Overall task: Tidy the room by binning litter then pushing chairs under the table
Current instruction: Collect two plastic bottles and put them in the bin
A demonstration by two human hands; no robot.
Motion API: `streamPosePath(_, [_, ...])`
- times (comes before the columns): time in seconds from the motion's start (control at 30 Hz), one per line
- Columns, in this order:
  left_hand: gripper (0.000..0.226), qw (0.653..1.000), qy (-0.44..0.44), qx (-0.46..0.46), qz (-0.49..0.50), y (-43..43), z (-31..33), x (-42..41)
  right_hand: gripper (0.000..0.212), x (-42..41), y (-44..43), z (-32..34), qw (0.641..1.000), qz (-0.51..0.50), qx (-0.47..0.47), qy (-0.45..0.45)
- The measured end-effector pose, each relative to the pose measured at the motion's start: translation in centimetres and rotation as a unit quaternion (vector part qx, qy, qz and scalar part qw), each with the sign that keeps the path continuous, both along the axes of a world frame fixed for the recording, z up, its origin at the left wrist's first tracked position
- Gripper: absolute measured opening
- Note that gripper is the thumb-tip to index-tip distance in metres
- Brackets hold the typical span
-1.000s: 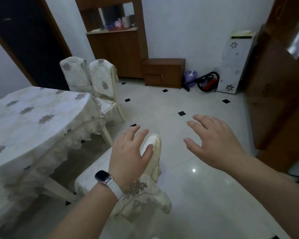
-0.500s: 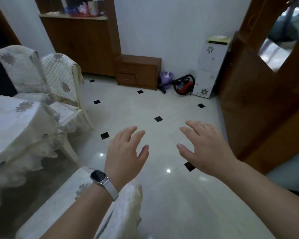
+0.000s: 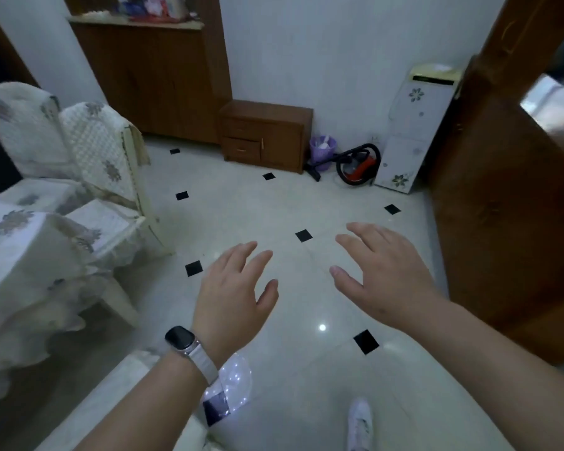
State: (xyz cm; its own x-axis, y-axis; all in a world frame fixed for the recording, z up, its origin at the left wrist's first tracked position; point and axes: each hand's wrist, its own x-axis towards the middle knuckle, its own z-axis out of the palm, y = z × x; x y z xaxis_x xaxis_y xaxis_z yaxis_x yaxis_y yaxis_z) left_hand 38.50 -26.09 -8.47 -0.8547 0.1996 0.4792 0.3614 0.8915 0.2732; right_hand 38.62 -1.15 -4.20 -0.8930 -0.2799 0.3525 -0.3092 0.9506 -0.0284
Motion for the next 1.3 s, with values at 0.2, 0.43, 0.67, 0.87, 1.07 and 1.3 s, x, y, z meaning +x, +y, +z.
streamPosePath(0.2, [0.046,0.998,-0.008,-0.048,0.041,4.7,0.9,-8.4,0.054,-10.4,5.0,-1.6,0.997,0.04,-0.061,0.016])
streamPosePath(0.43, [0.045,0.995,0.001,-0.071,0.069,11.7,3.5,-18.2,0.053,-22.5,12.8,-0.4,0.995,0.07,-0.06,0.028])
streamPosePath(0.67, [0.047,0.99,-0.027,-0.079,0.118,11.6,3.8,-25.0,0.053,-31.9,12.6,-0.1,0.99,0.108,-0.09,0.025])
streamPosePath(0.87, [0.047,0.989,-0.019,-0.062,0.134,8.6,2.1,-33.7,0.053,-40.9,9.6,-1.0,0.989,0.131,-0.067,0.025])
streamPosePath(1.07, [0.048,0.991,-0.035,-0.04,0.121,4.0,0.2,-46.0,0.053,-52.3,5.2,-0.3,0.992,0.116,-0.025,0.034])
streamPosePath(1.3, [0.048,0.993,-0.016,-0.057,0.104,-2.7,2.3,-58.2,0.052,-63.8,-1.6,2.3,0.99,0.124,0.003,0.063])
